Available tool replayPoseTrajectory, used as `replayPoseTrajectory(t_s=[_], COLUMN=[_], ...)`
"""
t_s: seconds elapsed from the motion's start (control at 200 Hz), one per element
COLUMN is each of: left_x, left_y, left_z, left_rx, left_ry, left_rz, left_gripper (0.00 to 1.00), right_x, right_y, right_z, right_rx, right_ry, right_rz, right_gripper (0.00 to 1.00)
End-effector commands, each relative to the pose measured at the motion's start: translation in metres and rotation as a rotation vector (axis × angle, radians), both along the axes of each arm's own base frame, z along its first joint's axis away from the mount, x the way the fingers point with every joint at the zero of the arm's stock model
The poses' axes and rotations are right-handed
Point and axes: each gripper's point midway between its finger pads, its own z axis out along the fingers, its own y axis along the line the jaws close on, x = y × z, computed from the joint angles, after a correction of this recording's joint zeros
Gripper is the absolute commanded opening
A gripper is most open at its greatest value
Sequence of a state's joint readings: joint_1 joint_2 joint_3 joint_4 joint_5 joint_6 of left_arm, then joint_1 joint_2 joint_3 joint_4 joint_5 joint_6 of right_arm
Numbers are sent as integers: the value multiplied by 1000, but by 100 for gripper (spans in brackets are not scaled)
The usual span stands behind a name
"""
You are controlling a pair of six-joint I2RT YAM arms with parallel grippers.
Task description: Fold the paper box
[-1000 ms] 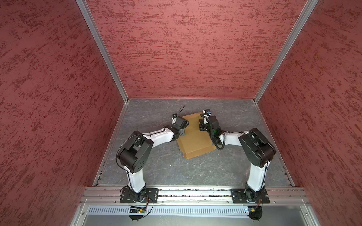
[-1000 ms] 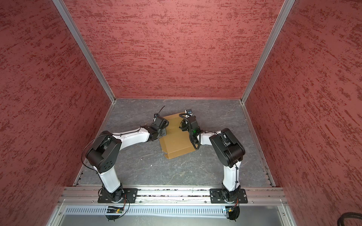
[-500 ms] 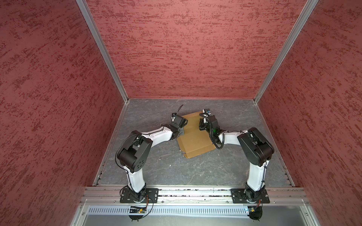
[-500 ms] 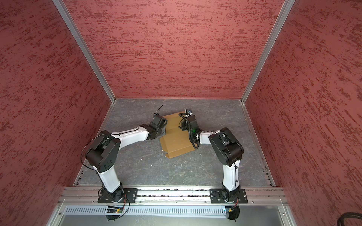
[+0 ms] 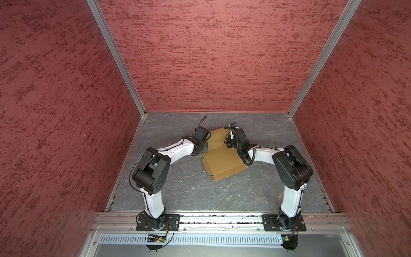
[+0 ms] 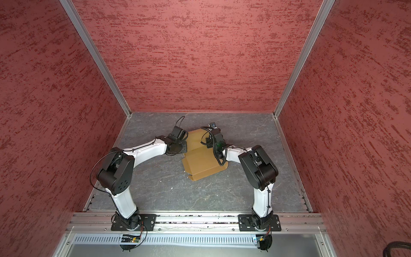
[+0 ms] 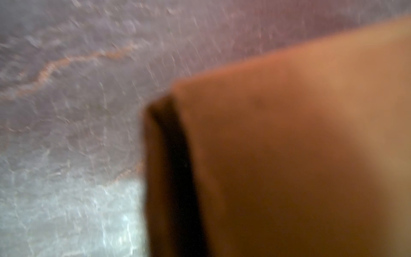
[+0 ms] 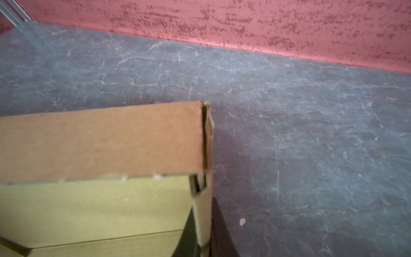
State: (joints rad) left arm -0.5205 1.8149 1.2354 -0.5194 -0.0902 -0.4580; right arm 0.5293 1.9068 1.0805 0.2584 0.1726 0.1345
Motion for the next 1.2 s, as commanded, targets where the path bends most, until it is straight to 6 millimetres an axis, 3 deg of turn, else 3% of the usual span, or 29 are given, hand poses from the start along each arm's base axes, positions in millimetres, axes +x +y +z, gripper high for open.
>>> replayPoseTrajectory(t_s=[0.0,0.761,0.972,1.192], left_x=[-15,-17,-18,-19], left_y=[-38,-23,-25,-26], left_z=[17,17,17,14], left_rx=[-127,-110,-124,-129], left_ry=[62,122,119,132], left_rz=[-167,-176,-172,-169], left_gripper=[0,0,0,0], right_x=[-36,-61,-60,-59], right_y=[29,16,8,12], right_z=[-19,-35,-36,-39], right_rx=[-44,-275,-329,-308], right_ry=[142,336,321,320], right_rz=[145,170,144,138], right_gripper=[9,9,8,7])
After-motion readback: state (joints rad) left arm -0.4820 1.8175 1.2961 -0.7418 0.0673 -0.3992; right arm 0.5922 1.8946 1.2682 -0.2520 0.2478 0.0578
